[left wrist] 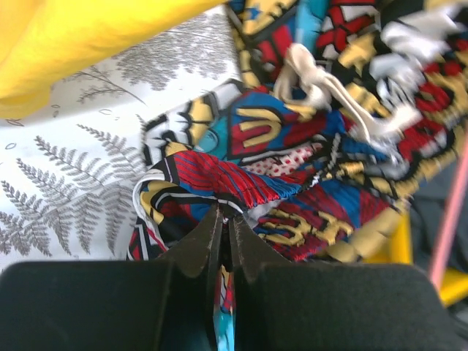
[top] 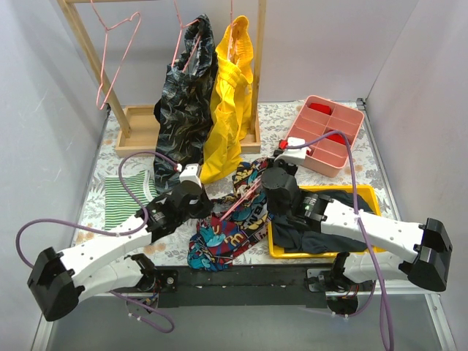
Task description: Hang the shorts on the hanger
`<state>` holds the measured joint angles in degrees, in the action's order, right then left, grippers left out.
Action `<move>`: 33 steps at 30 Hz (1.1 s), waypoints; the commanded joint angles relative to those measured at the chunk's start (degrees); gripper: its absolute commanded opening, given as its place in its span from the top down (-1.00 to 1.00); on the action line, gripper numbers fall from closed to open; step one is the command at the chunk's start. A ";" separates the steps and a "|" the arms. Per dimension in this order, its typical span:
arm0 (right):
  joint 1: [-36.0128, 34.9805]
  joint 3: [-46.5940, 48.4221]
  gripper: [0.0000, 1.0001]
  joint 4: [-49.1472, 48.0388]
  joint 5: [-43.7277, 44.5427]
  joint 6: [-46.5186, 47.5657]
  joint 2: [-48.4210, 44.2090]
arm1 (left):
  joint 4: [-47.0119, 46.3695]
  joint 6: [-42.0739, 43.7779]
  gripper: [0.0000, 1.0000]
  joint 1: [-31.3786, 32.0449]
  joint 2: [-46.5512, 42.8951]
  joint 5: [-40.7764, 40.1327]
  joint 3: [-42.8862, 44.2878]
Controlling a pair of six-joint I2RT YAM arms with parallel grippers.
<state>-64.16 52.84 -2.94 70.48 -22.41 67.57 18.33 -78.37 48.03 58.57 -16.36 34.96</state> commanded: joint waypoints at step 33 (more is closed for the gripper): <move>-5.71 38.55 0.97 -105.52 19.52 119.42 34.27 | 21.32 2.78 1.00 -0.48 -2.06 19.96 35.43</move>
<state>-68.95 82.13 -71.75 86.30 76.23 98.19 41.74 -75.37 47.72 52.82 1.50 66.57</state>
